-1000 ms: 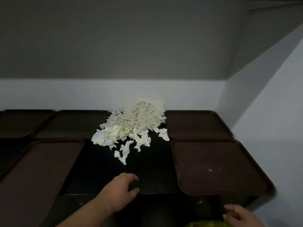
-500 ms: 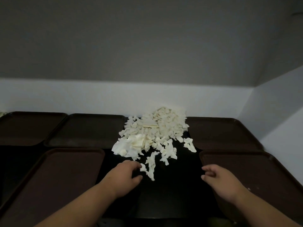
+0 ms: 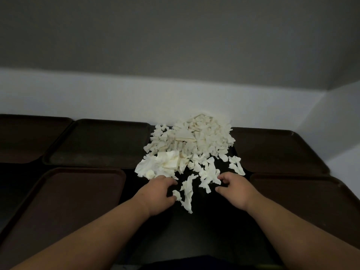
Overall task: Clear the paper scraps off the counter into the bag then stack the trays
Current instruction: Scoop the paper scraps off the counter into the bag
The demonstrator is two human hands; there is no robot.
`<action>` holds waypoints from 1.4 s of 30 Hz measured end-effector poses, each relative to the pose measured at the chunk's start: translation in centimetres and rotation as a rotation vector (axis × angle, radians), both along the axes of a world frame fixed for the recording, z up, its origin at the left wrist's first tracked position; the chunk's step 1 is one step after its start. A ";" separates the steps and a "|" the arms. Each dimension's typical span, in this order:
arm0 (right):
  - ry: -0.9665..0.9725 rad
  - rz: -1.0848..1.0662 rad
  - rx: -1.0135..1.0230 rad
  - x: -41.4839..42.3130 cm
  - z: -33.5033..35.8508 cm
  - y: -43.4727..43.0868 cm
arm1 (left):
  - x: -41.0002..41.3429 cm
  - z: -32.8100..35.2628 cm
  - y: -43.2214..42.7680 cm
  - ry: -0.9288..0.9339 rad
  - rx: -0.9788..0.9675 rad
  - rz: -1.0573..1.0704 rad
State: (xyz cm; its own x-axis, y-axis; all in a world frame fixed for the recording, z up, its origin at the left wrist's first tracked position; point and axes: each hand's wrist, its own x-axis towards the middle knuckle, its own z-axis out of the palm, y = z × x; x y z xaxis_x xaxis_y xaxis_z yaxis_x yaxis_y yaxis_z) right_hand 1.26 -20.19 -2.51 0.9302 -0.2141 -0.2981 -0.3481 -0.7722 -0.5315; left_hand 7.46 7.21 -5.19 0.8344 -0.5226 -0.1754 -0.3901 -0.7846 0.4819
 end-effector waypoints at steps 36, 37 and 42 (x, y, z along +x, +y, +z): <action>0.028 0.082 -0.138 9.0 -4.7 0.5 | 3.3 0.1 -3.6 0.075 -0.134 0.088; 0.009 0.050 -0.110 8.3 -4.4 0.4 | 3.4 0.2 -3.6 0.081 -0.145 0.080; -0.104 -0.147 0.006 3.3 -2.7 -0.5 | 2.7 0.3 -4.7 0.098 -0.182 -0.033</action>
